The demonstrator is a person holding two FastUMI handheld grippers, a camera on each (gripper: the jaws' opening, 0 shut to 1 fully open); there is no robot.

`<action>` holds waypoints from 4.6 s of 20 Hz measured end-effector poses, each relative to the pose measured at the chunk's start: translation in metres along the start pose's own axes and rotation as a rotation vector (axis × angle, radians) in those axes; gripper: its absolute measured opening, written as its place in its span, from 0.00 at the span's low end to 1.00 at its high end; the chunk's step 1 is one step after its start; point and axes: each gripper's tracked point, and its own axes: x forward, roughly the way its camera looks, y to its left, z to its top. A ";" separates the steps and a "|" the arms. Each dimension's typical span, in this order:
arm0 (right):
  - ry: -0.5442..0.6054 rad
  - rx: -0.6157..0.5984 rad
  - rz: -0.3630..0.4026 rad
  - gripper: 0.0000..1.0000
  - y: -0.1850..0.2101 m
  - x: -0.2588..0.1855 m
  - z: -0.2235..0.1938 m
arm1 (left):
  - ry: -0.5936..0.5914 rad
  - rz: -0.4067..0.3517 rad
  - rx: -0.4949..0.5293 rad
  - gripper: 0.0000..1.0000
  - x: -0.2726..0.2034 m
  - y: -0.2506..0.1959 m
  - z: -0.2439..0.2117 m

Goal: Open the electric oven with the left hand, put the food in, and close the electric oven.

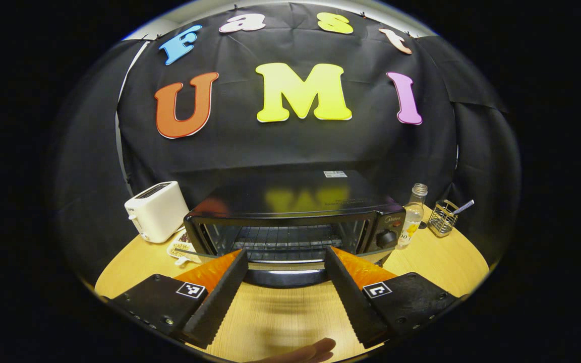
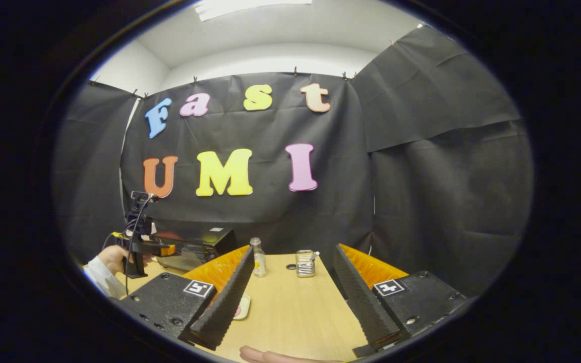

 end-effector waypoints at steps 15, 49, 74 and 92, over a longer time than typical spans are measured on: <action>0.042 -0.031 0.019 0.96 0.013 -0.006 -0.017 | -0.004 -0.048 -0.035 0.97 -0.046 -0.006 -0.101; 0.825 -0.127 0.117 0.97 0.069 0.154 -0.214 | -0.163 0.032 -0.135 0.95 -0.144 0.043 -0.052; 1.401 0.457 0.333 0.01 0.135 0.180 -0.340 | -0.407 0.051 -0.075 0.95 -0.250 0.040 0.038; 1.175 0.537 0.391 0.01 0.135 0.134 -0.236 | -0.399 0.041 -0.057 0.95 -0.306 0.056 0.027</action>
